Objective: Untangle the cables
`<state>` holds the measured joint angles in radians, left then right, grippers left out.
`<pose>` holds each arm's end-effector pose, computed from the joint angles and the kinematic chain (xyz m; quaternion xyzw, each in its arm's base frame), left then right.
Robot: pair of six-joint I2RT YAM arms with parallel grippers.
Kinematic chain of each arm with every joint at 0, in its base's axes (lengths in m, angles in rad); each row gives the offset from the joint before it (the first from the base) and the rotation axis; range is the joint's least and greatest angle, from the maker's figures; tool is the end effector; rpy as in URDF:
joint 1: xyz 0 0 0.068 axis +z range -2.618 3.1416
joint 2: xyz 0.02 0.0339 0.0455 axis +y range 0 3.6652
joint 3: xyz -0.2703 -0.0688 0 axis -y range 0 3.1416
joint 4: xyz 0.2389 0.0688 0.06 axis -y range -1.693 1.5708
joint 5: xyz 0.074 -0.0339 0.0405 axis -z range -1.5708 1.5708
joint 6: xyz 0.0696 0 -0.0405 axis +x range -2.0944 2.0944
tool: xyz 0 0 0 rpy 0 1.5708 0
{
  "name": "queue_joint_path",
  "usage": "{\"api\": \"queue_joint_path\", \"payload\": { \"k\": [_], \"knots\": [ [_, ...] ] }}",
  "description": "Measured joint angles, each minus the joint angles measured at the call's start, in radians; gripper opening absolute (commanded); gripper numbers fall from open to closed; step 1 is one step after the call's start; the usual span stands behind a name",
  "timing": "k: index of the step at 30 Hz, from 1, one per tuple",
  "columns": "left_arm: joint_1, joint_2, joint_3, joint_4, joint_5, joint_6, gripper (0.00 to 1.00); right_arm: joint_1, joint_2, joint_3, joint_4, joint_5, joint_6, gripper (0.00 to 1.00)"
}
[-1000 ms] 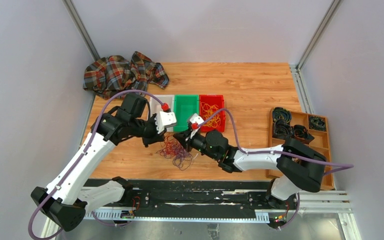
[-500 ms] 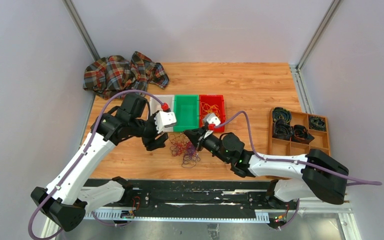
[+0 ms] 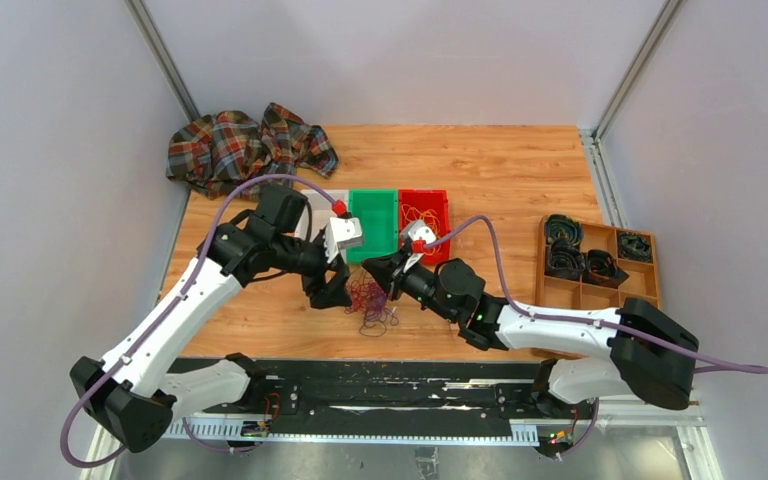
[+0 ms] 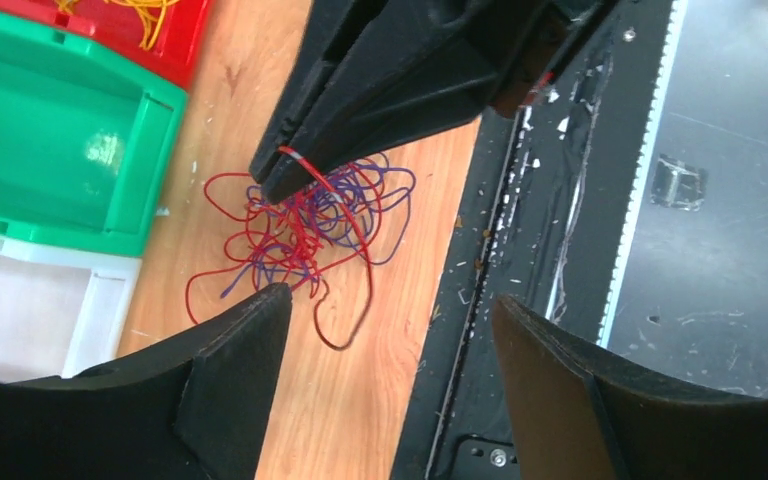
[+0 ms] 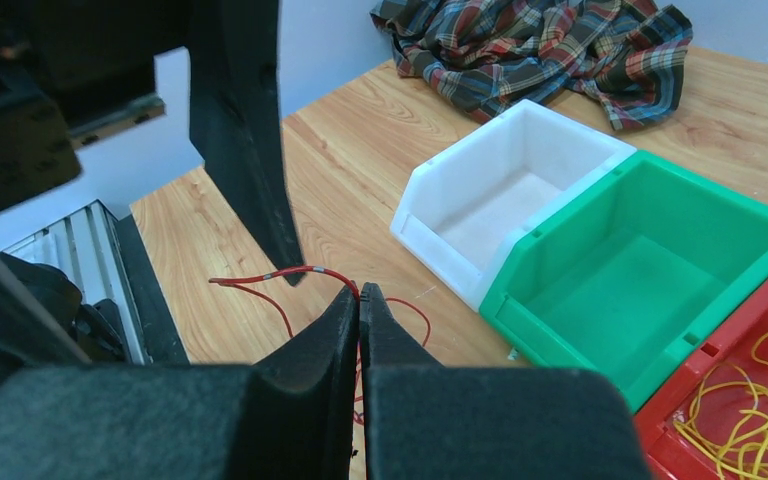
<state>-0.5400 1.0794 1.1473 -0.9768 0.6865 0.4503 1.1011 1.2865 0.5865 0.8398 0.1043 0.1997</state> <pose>0.1534 -0.1434 0.3270 0.5194 0.7316 -0.3317 0.2914 0.1456 0.2708 0.2849 -0.2499 0.6068 0.4292 0.6206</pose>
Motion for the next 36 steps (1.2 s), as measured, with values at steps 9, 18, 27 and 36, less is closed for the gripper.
{"api": "queue_joint_path", "payload": {
  "k": [9, 18, 27, 36],
  "knots": [
    [-0.007, 0.038, -0.064, 0.173, -0.098, -0.121, 0.11, 0.000, 0.010, 0.003, -0.001, -0.004, 0.040, 0.01],
    [-0.007, 0.038, -0.031, 0.189, -0.141, -0.151, 0.01, 0.000, 0.010, 0.003, 0.000, -0.003, 0.054, 0.38],
    [-0.007, 0.034, 0.048, 0.150, -0.069, -0.183, 0.01, 0.000, 0.062, 0.017, 0.000, 0.065, 0.056, 0.52],
    [-0.007, 0.029, 0.130, 0.089, 0.013, -0.183, 0.01, 0.000, 0.156, 0.065, 0.045, 0.111, 0.049, 0.53]
  ]
}}
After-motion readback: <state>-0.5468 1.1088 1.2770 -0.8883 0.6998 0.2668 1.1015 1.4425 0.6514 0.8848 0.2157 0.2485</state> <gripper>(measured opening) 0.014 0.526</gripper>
